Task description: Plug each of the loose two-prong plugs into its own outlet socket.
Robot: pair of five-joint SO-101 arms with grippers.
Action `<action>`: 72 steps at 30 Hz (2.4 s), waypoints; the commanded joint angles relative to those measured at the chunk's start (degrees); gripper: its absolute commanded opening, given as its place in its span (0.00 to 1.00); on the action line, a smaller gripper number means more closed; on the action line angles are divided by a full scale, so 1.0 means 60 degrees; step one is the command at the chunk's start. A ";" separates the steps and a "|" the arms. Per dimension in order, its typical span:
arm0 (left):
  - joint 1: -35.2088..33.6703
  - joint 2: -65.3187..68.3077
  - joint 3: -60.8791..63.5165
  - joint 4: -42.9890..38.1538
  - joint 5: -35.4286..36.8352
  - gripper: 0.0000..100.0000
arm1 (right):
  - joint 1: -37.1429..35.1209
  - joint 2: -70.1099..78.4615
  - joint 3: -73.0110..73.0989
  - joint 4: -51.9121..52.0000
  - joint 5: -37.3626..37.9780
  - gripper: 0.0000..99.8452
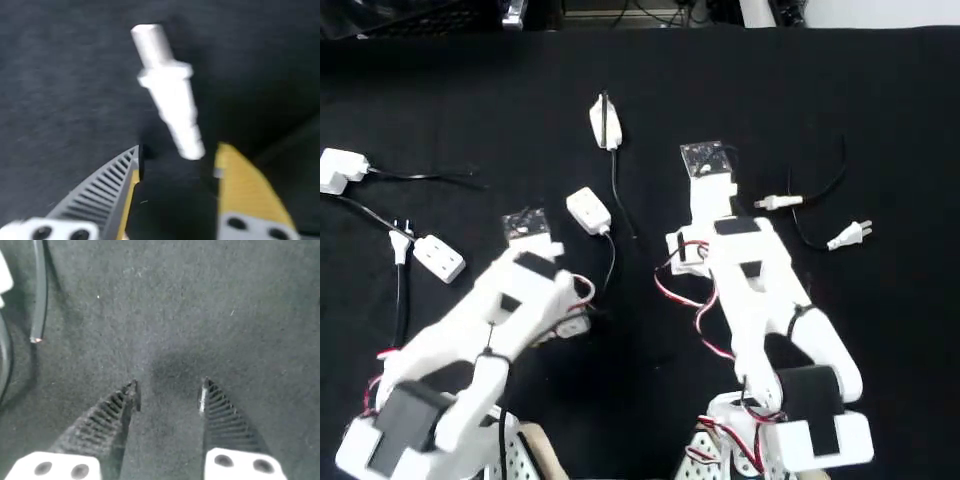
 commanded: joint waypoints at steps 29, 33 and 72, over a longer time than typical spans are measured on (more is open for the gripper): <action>-0.0828 -0.0132 -0.2982 0.3223 -0.0190 0.51 | -0.0396 0.0095 -0.0403 -0.0073 0.0381 0.19; -0.0901 0.0088 -0.2879 0.2374 -0.0190 0.51 | -0.0381 0.0095 -0.0403 -0.0073 0.0381 0.19; -0.0974 0.1802 -0.3861 0.1143 -0.0996 0.22 | -0.0396 0.0037 -0.0403 -0.0088 0.0381 0.19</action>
